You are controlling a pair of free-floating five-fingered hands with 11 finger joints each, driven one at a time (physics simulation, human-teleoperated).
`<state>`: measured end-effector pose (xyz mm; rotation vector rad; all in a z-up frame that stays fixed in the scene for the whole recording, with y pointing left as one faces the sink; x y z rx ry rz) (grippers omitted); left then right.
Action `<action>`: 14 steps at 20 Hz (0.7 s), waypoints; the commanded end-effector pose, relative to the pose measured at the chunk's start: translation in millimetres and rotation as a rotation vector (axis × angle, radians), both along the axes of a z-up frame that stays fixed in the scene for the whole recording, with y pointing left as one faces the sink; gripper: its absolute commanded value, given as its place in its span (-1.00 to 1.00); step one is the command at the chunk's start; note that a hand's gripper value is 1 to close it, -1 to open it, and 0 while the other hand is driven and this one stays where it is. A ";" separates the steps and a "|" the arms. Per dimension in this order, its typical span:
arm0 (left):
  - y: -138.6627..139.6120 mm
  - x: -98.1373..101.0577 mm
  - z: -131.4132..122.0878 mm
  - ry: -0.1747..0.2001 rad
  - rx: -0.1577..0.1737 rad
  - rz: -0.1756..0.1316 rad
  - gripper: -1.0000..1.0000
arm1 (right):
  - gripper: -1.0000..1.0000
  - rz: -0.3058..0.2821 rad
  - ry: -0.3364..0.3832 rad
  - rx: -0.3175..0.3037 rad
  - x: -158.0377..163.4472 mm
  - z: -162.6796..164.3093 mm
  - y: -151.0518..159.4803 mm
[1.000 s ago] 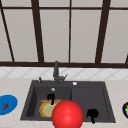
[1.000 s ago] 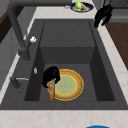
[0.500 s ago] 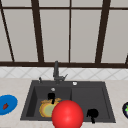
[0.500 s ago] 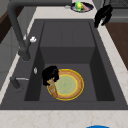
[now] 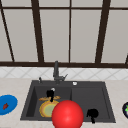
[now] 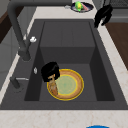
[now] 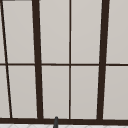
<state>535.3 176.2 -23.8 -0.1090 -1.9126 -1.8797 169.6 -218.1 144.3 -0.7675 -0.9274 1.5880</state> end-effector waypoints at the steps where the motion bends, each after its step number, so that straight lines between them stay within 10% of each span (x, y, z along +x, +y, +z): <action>1: 8.6 -13.9 24.6 -0.032 0.000 -0.059 1.00 | 0.00 0.000 0.000 0.000 0.0 0.0 0.0; 14: 21.2 -68.2 112.5 -0.035 0.001 -0.060 1.00 | 0.00 0.000 0.000 0.000 0.0 0.0 0.0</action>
